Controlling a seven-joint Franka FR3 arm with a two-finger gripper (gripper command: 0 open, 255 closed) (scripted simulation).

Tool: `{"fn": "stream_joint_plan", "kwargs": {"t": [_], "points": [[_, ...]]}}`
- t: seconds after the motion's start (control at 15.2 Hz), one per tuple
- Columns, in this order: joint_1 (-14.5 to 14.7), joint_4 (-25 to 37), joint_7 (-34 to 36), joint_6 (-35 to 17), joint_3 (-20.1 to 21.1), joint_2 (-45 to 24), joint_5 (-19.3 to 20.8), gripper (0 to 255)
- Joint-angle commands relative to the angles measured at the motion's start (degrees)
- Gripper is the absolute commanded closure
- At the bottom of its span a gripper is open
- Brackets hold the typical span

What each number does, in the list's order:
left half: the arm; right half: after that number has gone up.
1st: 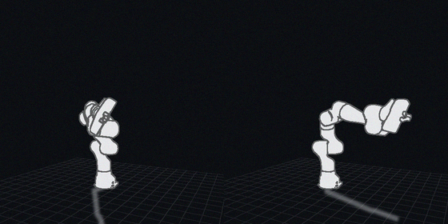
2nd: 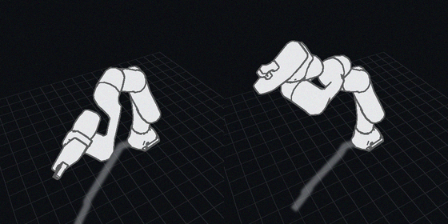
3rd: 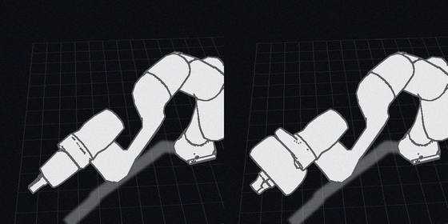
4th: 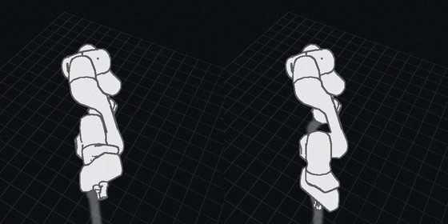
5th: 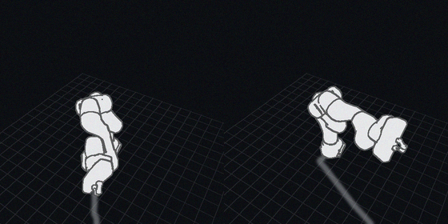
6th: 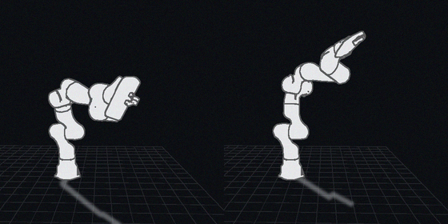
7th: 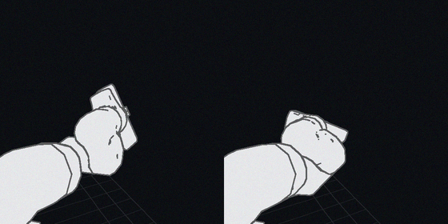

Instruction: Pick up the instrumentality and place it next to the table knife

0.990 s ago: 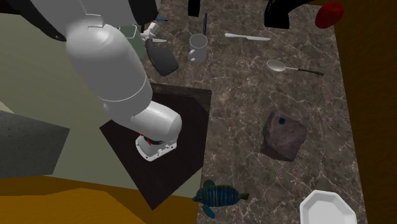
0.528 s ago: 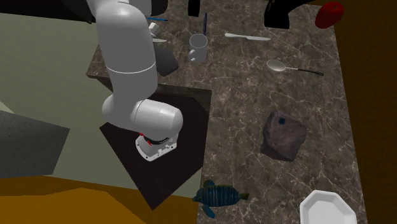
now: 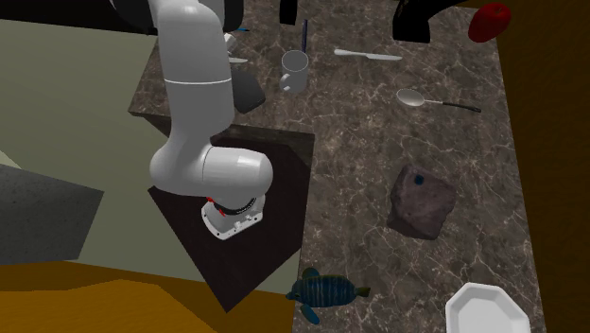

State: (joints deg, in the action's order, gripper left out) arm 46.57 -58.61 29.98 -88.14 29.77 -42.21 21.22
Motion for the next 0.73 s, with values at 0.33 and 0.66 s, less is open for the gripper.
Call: {"fn": "stream_joint_plan", "kwargs": {"t": [0.33, 0.66], "points": [[-1.1, -5.3, 0.8, -5.2, -0.1, -0.2, 0.2, 255], [-1.6, -8.4, 1.3, -8.6, -0.3, -0.7, 0.6, 255]]}}
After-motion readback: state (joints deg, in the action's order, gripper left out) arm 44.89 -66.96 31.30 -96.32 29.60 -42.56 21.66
